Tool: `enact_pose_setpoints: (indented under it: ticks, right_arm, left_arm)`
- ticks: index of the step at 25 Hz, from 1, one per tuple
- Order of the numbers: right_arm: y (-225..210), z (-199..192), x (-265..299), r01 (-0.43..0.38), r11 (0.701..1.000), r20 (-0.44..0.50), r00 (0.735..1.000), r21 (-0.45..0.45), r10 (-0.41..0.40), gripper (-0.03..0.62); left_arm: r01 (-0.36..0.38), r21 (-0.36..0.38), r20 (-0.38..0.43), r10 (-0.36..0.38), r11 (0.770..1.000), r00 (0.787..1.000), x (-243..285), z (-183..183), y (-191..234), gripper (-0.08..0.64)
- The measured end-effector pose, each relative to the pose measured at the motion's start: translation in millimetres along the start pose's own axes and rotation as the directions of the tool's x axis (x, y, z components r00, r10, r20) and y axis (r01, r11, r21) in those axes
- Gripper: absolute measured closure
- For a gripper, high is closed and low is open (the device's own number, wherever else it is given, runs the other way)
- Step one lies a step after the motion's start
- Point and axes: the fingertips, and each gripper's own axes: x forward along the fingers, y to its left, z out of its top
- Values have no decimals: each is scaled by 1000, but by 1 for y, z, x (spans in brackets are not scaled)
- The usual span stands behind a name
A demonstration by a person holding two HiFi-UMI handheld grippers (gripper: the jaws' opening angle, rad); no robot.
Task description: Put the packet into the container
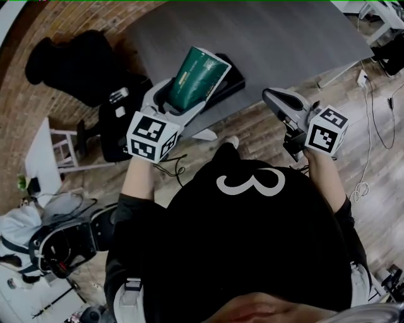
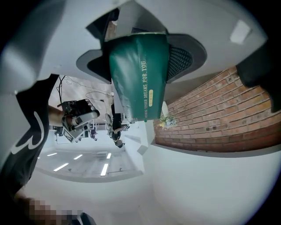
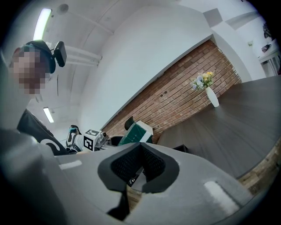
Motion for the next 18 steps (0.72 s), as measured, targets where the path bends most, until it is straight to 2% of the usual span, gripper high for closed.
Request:
enact_pose_setpoints:
  ticks: [6,12,18]
  right_arm:
    - [-26,11,61,19,997,-47,999,74,-15,591]
    - [-37,-9,51,44,994,-42,998,104,-40,591]
    - [-58,-17,56,65,985,-41,997,162,-59,591]
  left_arm:
    - [102,33,-50,-101,994,994,34,-14,50,149]
    - [189,52,-75,-185,981,980,53,-31,33,147]
    - [244,56,-140,-234,968,962,73,-48,35,147]
